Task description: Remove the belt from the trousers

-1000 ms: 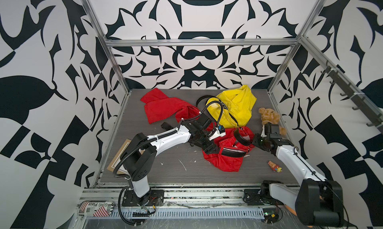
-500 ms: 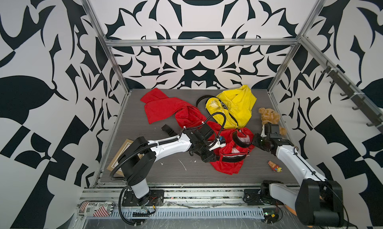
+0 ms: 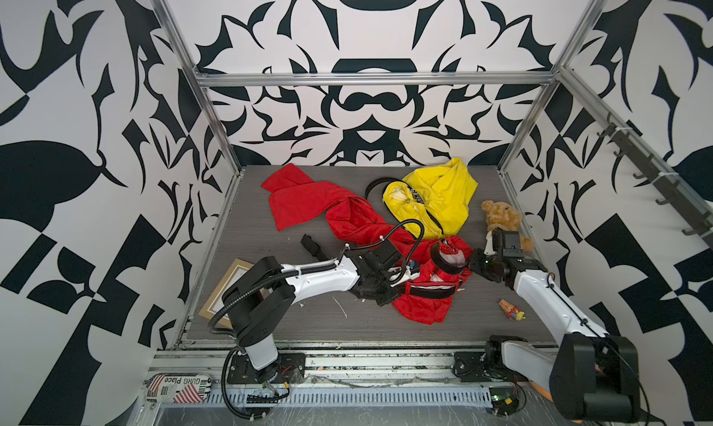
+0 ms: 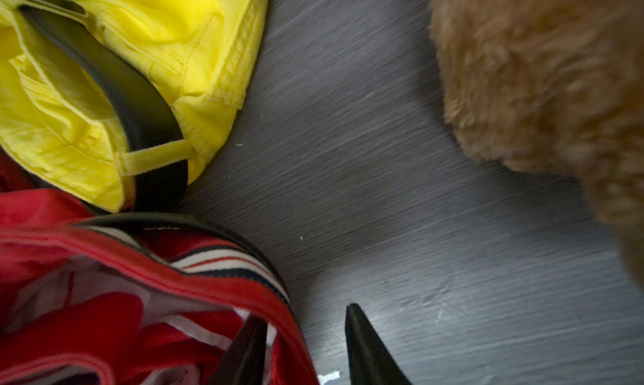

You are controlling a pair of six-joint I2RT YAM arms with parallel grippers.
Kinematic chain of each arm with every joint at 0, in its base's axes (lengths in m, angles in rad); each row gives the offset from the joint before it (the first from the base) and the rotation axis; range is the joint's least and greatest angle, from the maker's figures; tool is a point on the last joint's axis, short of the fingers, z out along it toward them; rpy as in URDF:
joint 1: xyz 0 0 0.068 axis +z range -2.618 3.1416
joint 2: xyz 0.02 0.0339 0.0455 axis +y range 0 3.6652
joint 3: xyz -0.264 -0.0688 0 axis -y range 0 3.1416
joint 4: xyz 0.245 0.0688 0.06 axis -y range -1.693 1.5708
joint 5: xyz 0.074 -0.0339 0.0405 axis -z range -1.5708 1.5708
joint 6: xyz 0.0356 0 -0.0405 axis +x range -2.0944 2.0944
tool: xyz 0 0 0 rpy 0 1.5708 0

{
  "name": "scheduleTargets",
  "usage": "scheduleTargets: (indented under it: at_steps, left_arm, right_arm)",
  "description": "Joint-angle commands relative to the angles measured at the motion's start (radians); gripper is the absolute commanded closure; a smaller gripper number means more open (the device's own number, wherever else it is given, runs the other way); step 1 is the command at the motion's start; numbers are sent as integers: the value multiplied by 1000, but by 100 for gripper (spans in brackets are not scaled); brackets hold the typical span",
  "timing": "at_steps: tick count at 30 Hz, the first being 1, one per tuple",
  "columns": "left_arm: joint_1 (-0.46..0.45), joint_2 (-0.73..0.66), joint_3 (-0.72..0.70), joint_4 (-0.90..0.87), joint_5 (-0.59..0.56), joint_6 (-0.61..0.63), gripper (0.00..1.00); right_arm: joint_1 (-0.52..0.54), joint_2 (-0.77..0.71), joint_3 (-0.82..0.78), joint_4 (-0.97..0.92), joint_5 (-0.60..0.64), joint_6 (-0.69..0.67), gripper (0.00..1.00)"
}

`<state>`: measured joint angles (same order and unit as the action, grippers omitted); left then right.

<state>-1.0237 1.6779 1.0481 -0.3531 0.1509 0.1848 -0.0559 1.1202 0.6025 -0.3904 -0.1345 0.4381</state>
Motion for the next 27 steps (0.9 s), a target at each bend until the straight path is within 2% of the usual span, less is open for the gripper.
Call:
scheduleTargets:
  at_steps: [1,6,11,19,23,27]
  left_arm:
    - [2,-141,-46,-1,-141,-34,100]
    - [2,-289,-114,-38,-212,-23,100]
    - [2,-361,-144,-105,-308,11,100]
    - [9,-490,-170,-111,-492,75,100]
    - [49,-542,-177,-125,-555,96,100]
    - [138,-608,-184,-123,-582,133,100]
  right_arm:
    - [43,-13,49,-39,-37,-22,57]
    - [134,26,65,-40,12,-28,57]
    - [136,88,105,-21,98,-41,66]
    - [135,225,226,-70,186,-125,66]
    - [121,210,238,-91,243,-140,64]
    - [70,178,238,-111,261,-145,64]
